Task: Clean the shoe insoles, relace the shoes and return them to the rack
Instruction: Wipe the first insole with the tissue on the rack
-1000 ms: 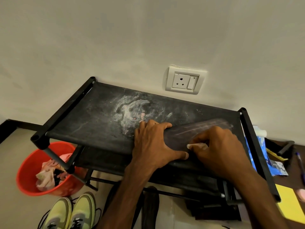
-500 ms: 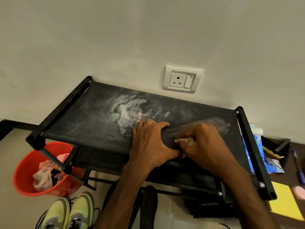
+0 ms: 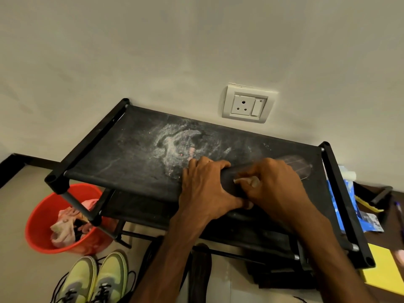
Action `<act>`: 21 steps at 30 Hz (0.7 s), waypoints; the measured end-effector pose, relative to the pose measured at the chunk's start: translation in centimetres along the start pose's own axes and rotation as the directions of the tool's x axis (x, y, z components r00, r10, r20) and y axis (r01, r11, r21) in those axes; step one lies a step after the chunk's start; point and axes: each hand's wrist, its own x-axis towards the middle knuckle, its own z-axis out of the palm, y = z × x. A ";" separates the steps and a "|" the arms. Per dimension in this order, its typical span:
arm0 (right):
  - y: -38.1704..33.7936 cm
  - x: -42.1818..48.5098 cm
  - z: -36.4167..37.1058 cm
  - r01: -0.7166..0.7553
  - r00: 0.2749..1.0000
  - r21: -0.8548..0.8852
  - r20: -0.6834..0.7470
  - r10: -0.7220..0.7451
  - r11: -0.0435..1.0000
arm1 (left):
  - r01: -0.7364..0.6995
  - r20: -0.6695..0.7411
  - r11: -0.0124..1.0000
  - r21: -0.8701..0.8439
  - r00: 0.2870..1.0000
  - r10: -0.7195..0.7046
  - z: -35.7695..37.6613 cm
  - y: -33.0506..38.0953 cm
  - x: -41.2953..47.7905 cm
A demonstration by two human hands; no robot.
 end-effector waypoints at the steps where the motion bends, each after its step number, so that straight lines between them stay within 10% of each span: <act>1: 0.2 -0.3 -0.7 0.001 0.998 -0.019 0.062 0.000 1.000 | 0.002 -0.003 1.000 -0.003 1.000 -0.002 0.0 0.1 0.0; 5: 0.5 -0.8 -1.8 0.006 0.990 -0.010 0.139 -0.005 1.000 | 0.004 -0.019 1.000 0.000 1.000 -0.004 0.2 0.3 -0.1; 14: -0.5 1.6 2.3 -0.038 0.969 0.101 -0.241 0.061 0.994 | -0.009 -0.011 1.000 0.025 1.000 0.009 0.2 0.2 -0.1; 21: -0.5 0.8 0.9 0.078 0.994 0.128 0.061 -0.086 0.989 | 0.011 -0.017 1.000 -0.028 1.000 -0.012 0.1 0.3 -0.2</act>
